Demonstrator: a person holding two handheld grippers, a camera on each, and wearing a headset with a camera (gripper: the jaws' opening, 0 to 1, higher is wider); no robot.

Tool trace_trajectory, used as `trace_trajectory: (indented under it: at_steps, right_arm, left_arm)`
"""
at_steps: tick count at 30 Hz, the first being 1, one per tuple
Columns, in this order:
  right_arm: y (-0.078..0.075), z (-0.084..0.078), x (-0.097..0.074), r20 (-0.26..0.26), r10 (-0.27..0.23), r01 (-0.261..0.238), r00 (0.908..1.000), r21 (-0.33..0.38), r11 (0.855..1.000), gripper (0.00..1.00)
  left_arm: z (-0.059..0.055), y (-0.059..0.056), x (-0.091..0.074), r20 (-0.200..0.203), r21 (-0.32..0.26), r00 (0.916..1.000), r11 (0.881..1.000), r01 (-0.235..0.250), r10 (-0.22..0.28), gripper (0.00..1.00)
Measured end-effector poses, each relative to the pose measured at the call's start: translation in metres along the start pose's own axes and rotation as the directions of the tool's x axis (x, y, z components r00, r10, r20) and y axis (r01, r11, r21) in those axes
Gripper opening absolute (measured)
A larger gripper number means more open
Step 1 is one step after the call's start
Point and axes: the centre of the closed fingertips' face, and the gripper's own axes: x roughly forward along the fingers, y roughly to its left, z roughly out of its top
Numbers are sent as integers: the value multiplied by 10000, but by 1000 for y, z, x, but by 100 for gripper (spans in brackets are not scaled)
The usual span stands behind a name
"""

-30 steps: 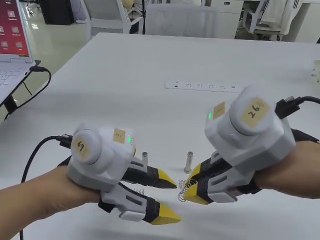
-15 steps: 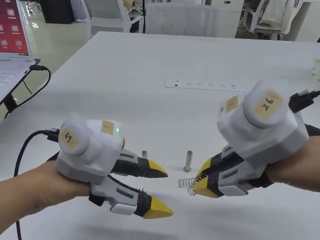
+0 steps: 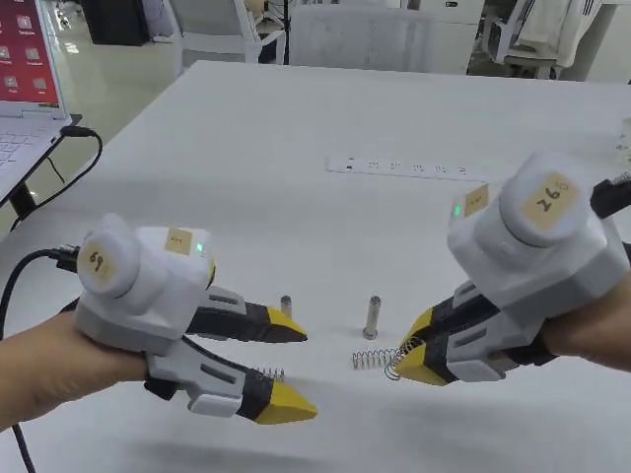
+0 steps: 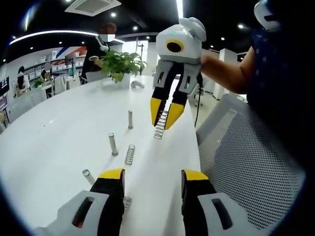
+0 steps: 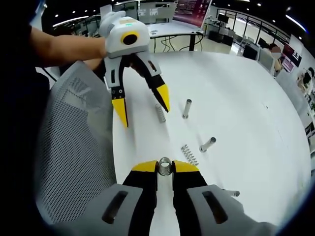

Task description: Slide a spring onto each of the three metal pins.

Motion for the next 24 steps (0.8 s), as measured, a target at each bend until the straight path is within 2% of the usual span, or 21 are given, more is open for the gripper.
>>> trace_trajectory:
  at_steps: [4,14,24]
  right_arm:
    - [-3,-2,-3,-30,-57,57,10000,47,10000,8]
    - [-9,-10,-9,-176,-164,168,9997,203,9997,8]
    - [-15,-15,-19,-264,-343,351,9991,317,9989,8]
  left_arm:
    - [-1,2,-8,235,-195,9996,9997,-177,182,41]
    - [-10,7,-20,452,-631,9966,9958,-660,689,42]
    - [-13,12,-29,799,-1051,9897,9884,-1101,1187,44]
